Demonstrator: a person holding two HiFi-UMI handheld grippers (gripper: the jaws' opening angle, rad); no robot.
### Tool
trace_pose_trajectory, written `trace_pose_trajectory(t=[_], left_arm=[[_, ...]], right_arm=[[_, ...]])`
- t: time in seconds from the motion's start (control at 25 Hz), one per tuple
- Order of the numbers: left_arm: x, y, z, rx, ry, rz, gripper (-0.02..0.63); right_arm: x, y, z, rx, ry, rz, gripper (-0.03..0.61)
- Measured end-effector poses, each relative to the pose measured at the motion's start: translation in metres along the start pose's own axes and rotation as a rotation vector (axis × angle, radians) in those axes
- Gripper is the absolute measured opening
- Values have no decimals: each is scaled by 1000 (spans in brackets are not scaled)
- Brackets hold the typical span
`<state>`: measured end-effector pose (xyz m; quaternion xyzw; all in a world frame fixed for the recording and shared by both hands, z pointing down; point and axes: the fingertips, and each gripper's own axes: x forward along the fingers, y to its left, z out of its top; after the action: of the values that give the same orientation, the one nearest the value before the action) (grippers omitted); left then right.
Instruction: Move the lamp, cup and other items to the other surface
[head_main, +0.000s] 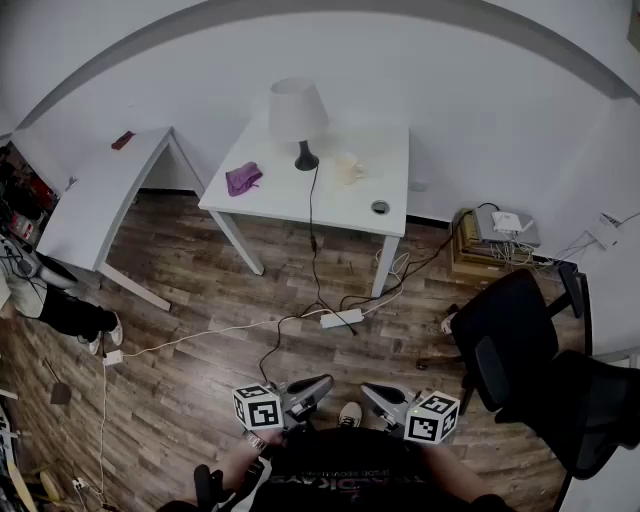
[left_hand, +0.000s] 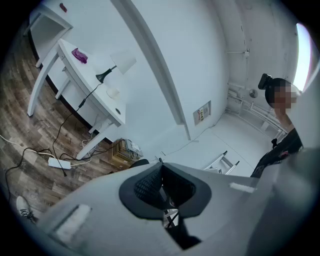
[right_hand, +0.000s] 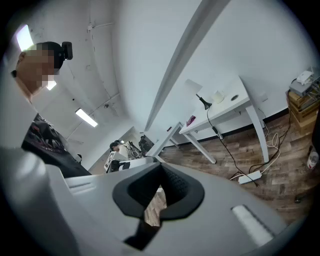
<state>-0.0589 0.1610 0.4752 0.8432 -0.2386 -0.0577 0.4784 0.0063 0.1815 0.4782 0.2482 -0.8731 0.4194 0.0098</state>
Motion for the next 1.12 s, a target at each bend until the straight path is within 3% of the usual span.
trace_pose_trajectory(t=[1.12], left_arm=[[-1, -7, -7, -25, 4, 1, -3]], right_arm=[[-14, -3, 7, 20, -49, -9, 6]])
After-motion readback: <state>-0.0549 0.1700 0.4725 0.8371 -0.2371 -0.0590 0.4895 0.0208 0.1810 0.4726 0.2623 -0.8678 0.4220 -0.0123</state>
